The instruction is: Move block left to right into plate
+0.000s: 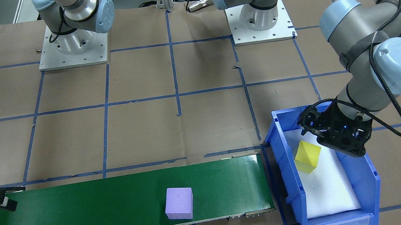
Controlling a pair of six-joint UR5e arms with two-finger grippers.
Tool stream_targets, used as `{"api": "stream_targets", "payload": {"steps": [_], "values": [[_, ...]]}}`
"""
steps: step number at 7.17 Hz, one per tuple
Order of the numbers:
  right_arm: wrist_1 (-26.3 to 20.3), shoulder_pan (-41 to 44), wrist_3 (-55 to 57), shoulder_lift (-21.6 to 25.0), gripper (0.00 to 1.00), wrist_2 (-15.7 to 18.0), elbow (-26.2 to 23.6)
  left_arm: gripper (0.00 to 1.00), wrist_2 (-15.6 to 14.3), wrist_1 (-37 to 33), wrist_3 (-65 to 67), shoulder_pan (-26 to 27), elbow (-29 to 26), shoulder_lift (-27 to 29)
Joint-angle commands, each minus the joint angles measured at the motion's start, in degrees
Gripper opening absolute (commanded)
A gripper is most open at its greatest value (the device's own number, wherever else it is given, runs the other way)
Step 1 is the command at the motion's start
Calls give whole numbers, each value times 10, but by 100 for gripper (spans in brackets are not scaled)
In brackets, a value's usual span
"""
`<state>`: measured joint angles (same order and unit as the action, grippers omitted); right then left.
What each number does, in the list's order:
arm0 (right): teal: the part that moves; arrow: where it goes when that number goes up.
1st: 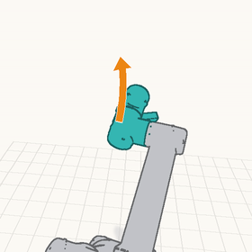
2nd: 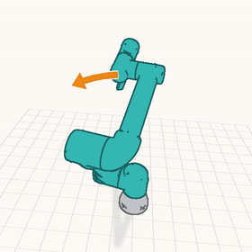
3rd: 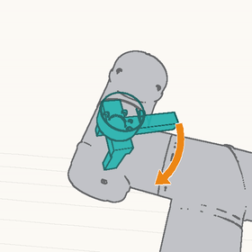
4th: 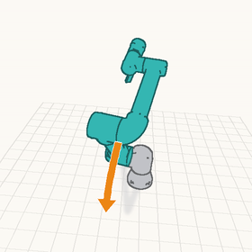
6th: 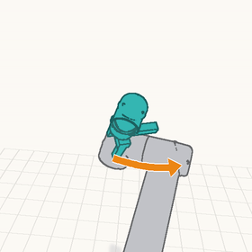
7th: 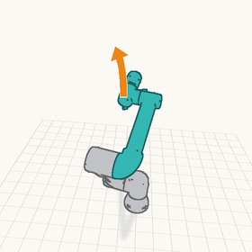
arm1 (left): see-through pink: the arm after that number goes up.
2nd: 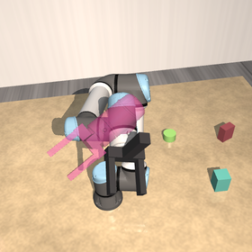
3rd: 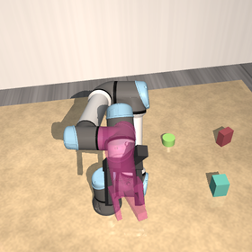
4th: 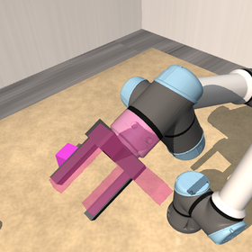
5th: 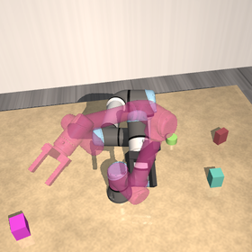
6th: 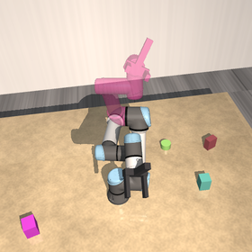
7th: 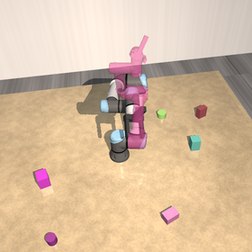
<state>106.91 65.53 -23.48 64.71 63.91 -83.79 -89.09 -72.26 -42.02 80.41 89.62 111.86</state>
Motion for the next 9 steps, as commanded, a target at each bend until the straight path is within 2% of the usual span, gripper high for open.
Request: {"api": "stream_targets", "payload": {"steps": [1,2,3,4,5,6,7,8,9], "values": [[27,1,48,-7,100,-14,3,100,3,35,-1,-1,3,52],[27,12,81,-6,100,-2,1,100,1,36,-2,-1,5,80],[27,21,86,-6,100,10,-1,99,1,36,-2,-1,3,83],[27,21,86,-6,100,10,-2,69,1,40,-2,-1,2,83],[28,22,86,-7,100,10,-1,52,-1,39,-2,0,0,79],[28,21,85,-8,100,10,-2,50,1,35,14,-1,-9,71],[28,21,85,-7,100,10,-2,49,-1,30,99,0,-33,49],[31,21,85,-8,100,10,-3,49,-1,0,136,1,-59,21],[31,21,85,-8,100,10,-2,50,0,-74,181,10,-72,-17]]}}
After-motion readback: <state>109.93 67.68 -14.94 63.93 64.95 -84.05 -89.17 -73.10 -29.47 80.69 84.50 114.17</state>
